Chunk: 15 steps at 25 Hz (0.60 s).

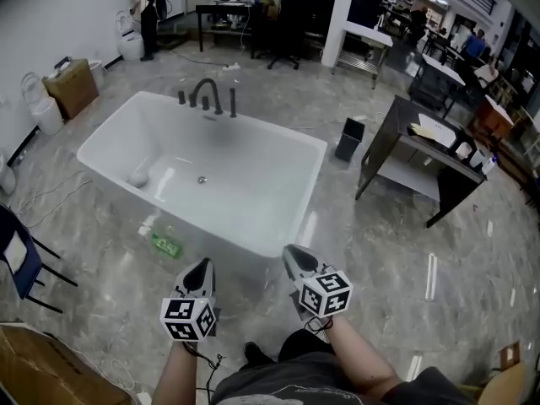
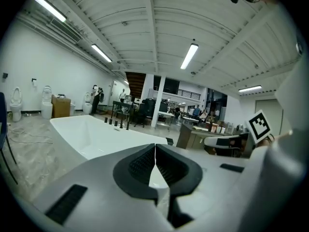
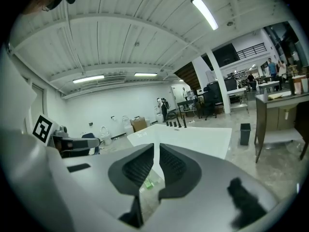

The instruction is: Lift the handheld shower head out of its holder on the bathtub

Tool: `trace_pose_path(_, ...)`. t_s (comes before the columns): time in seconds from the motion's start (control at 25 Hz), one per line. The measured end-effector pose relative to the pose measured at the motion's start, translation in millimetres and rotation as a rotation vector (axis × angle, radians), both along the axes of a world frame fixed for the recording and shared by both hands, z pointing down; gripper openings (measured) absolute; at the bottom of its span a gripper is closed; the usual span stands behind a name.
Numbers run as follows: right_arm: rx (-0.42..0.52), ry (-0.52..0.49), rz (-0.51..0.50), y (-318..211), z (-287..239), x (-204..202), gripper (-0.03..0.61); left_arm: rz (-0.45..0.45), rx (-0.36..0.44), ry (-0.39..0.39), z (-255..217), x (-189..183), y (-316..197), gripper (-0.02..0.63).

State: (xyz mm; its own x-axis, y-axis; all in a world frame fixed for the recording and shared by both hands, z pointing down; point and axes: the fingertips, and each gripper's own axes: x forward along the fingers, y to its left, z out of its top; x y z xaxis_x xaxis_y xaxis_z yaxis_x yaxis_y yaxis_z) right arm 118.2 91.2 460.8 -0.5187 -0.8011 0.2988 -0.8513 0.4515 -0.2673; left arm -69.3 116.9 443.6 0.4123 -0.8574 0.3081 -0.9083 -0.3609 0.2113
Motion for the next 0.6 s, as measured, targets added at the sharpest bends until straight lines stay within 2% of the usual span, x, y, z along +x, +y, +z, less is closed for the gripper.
trace_pose_path(0.32,-0.022,0.006,0.007,-73.9,17.9,13.2,0.035,-0.001,-0.006,-0.021,8.5,7.5,-70.8,0.015)
trace_pose_path(0.6,-0.035,-0.020,-0.059,-185.5,27.6,16.8,0.035,-0.045,-0.008,-0.055,8.2,18.5,-166.4,0.015)
